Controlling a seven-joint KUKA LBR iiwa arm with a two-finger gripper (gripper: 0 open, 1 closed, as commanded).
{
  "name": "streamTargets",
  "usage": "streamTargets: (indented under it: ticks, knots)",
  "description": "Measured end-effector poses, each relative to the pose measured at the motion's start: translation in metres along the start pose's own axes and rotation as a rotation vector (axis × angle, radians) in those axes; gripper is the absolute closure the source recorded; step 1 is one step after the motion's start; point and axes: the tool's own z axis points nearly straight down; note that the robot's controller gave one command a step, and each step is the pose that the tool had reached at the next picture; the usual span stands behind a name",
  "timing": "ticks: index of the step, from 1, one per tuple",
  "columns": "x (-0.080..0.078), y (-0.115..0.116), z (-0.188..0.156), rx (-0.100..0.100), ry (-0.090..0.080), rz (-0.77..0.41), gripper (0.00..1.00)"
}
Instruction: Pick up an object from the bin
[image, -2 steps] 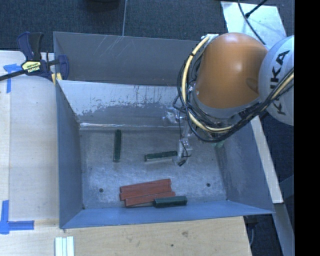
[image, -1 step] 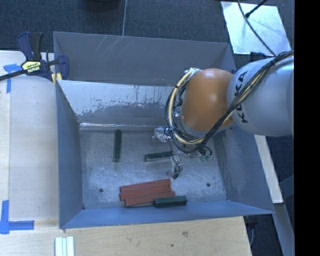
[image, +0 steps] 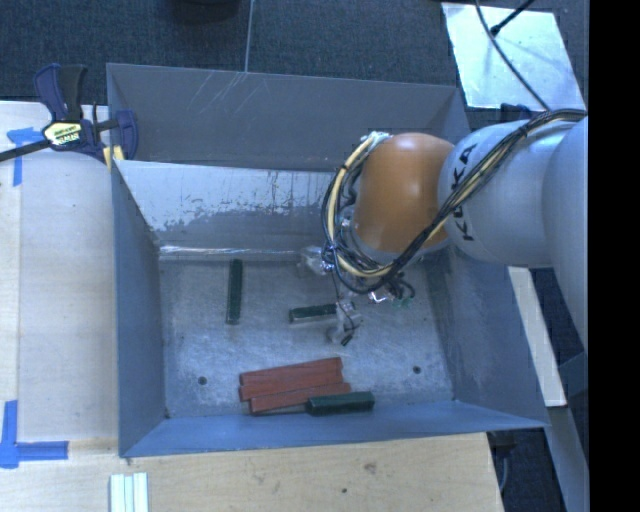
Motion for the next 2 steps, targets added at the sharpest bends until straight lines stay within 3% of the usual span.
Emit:
streamTargets:
  ticks: [1, 2]
  knots:
    - [-0.001, 0.001, -0.004, -0.001, -0.004, 0.003, 1.00]
    - [-0.024, -0.003, -0.143, 0.003, -0.009, 0.013, 1.00]
